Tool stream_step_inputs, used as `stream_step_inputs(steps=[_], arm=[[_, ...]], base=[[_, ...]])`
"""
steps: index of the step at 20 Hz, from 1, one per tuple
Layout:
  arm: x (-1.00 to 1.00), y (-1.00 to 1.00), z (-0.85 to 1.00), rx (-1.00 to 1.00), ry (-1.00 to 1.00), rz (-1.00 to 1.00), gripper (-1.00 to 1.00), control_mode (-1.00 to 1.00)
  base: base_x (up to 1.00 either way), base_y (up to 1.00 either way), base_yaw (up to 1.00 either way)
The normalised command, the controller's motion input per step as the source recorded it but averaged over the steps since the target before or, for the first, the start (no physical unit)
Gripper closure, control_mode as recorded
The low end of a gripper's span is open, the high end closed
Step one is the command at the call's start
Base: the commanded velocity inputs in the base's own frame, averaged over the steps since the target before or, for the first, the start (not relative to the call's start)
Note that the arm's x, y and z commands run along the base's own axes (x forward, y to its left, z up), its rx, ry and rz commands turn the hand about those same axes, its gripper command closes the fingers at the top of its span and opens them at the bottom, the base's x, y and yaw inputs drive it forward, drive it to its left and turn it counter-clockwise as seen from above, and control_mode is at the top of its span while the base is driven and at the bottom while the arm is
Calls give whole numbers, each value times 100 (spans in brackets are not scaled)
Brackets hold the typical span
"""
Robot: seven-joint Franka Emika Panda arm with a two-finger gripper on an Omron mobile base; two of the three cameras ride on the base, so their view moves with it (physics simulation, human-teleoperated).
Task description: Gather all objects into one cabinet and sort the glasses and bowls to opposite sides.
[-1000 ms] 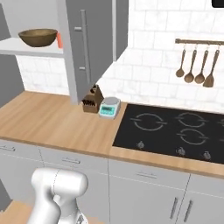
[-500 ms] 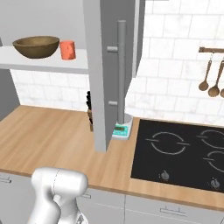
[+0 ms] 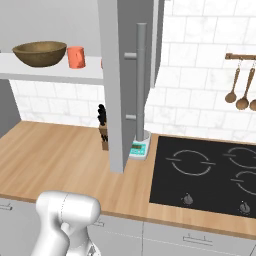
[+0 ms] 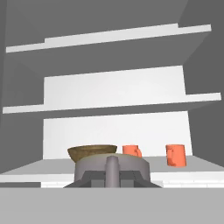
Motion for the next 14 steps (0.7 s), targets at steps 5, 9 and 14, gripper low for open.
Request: stream_step_inputs(steps=[5,9,14], arm=[[0,0,0,0,0,0,100,100],[0,0,0,0,0,0,100,100],[4,-4,4,3,0,0,100,-100]], base=[[47,0,-1],[0,1,0],[0,0,0]])
